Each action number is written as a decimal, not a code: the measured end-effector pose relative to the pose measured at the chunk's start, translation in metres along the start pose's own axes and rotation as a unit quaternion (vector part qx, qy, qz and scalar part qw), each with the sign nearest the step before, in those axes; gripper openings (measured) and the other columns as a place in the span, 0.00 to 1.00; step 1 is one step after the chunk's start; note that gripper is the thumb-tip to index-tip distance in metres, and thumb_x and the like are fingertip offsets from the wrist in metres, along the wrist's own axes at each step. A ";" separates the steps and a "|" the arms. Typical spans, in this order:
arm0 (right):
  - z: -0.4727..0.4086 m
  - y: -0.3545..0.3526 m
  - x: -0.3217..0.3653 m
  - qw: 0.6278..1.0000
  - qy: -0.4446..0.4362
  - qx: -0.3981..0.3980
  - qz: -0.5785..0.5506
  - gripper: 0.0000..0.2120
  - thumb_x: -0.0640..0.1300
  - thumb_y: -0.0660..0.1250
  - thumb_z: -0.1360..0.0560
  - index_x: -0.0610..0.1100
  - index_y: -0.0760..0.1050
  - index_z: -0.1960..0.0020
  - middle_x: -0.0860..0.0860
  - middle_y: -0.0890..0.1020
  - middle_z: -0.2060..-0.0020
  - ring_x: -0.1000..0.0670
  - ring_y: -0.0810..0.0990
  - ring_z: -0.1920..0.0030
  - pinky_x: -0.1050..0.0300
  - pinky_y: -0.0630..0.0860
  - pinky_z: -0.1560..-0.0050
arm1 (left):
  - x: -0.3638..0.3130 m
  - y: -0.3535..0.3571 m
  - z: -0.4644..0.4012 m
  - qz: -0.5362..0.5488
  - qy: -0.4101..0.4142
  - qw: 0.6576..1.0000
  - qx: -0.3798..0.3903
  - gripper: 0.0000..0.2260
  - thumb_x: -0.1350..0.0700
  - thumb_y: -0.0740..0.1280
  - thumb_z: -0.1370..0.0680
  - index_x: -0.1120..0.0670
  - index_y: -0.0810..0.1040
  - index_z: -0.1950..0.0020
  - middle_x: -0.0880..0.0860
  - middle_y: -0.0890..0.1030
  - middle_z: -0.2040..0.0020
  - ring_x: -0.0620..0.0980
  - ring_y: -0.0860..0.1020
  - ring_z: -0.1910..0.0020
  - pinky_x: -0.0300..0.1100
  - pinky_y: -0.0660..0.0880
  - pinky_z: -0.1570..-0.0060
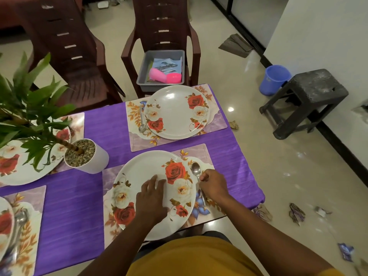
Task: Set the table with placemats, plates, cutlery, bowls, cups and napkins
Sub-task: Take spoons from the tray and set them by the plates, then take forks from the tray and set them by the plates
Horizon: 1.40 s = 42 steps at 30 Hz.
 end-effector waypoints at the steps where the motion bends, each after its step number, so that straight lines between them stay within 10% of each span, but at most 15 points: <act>1: 0.000 -0.001 0.000 1.000 0.000 -0.002 0.000 0.09 0.36 0.72 0.28 0.50 0.78 0.58 0.54 0.82 0.61 0.53 0.81 0.59 0.50 0.83 0.57 | -0.001 -0.001 0.000 0.003 0.001 1.000 0.002 0.46 0.39 0.80 0.33 0.48 0.61 0.21 0.57 0.62 0.18 0.63 0.63 0.21 0.65 0.71 0.31; 12: 0.028 -0.037 0.011 0.995 -0.027 -0.062 -0.074 0.07 0.39 0.73 0.24 0.51 0.81 0.54 0.57 0.83 0.58 0.56 0.82 0.56 0.64 0.76 0.59 | 0.005 -0.024 -0.017 0.088 -0.013 0.995 0.046 0.33 0.39 0.75 0.26 0.46 0.68 0.25 0.51 0.63 0.21 0.59 0.63 0.23 0.57 0.69 0.28; 20: 0.057 -0.061 0.003 0.986 -0.043 -0.067 -0.147 0.06 0.42 0.72 0.22 0.53 0.83 0.50 0.54 0.85 0.56 0.51 0.84 0.54 0.46 0.84 0.51 | -0.032 -0.054 -0.013 0.242 0.063 0.968 0.025 0.18 0.48 0.72 0.19 0.50 0.78 0.30 0.49 0.81 0.33 0.49 0.80 0.36 0.47 0.74 0.33; 33: 0.022 -0.184 -0.081 0.977 -0.017 -0.095 -0.189 0.05 0.44 0.70 0.22 0.53 0.83 0.54 0.55 0.85 0.60 0.48 0.85 0.56 0.43 0.84 0.49 | -0.183 -0.049 -0.035 0.345 0.123 0.930 0.026 0.07 0.57 0.71 0.20 0.44 0.82 0.48 0.38 0.84 0.56 0.39 0.82 0.54 0.31 0.77 0.56; 42: -0.046 -0.318 -0.153 0.984 -0.052 -0.026 -0.166 0.08 0.41 0.70 0.21 0.53 0.84 0.54 0.54 0.84 0.64 0.49 0.86 0.60 0.54 0.83 0.58 | -0.330 -0.030 -0.056 0.397 0.060 0.916 -0.017 0.09 0.56 0.73 0.21 0.40 0.81 0.49 0.39 0.85 0.52 0.41 0.83 0.53 0.38 0.79 0.49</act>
Point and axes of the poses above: each hand's wrist, its own z-axis away from the middle knuckle, its own y-axis out of the palm, x = y × z, the point moved 1 cm from there along -z, towards the middle knuckle
